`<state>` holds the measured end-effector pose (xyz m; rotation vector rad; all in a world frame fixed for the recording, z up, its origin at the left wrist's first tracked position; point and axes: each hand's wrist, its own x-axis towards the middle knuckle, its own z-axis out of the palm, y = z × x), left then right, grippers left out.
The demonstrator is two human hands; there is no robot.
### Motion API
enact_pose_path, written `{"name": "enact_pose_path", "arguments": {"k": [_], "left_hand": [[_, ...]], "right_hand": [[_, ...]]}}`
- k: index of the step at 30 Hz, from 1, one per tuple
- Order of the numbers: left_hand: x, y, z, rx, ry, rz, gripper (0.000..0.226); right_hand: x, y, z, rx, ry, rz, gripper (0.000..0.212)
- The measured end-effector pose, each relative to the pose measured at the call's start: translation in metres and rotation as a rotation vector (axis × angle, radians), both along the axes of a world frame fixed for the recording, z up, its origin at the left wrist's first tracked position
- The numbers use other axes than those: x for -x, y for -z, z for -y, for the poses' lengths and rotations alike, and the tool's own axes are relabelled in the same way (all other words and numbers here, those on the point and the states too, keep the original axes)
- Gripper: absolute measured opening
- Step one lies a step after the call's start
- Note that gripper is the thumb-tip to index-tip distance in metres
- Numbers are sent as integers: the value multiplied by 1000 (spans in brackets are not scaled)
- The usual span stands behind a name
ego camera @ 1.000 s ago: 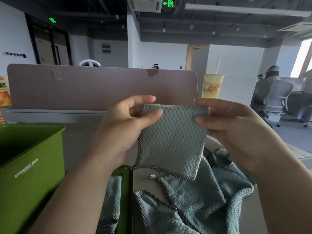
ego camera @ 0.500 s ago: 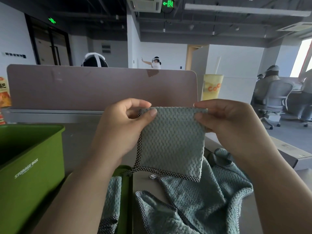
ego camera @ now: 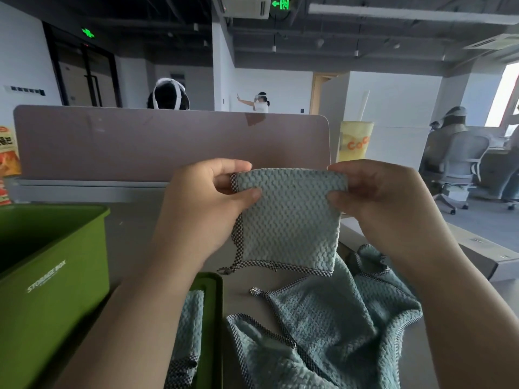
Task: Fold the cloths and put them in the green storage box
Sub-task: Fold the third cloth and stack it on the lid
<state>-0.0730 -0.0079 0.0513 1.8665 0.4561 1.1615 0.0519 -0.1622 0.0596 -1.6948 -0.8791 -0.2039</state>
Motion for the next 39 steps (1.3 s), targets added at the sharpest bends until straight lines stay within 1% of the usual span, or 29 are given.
{"name": "enact_pose_path", "arguments": {"k": [3, 6, 9, 16, 18, 23, 30, 31, 33, 36, 38, 39], "left_hand": [[0, 0, -1, -46, -32, -8, 25], [0, -1, 0, -76, -44, -23, 22], [0, -1, 1, -67, -40, -19, 23], [2, -3, 6, -111, -112, 139, 28], [2, -4, 7, -111, -119, 157, 30], [1, -2, 4, -108, -151, 104, 34], [1, -1, 3, -175, -182, 52, 17], [1, -1, 3, -158, -168, 52, 17], [1, -3, 2, -55, -65, 85, 16], [0, -4, 3, 142, 108, 112, 11], [-1, -5, 6, 306, 209, 128, 1], [-3, -5, 7, 394, 261, 126, 9]], "right_hand": [[2, -1, 0, 6, 6, 17, 29], [3, -2, 1, -6, 8, 12, 29], [3, -3, 1, -25, 18, 8, 29], [5, -4, 3, -43, 19, 14, 27], [5, -5, 4, -67, 17, 9, 27], [5, -5, 3, -100, 17, 6, 24], [2, -4, 1, -99, 31, 19, 19], [2, -4, 1, -101, 29, 26, 18], [2, -4, 2, -130, -28, -12, 18], [4, -5, 1, -235, -242, -236, 19], [4, -2, -2, -276, -326, -340, 18], [4, 0, -4, -298, -339, -383, 18]]}}
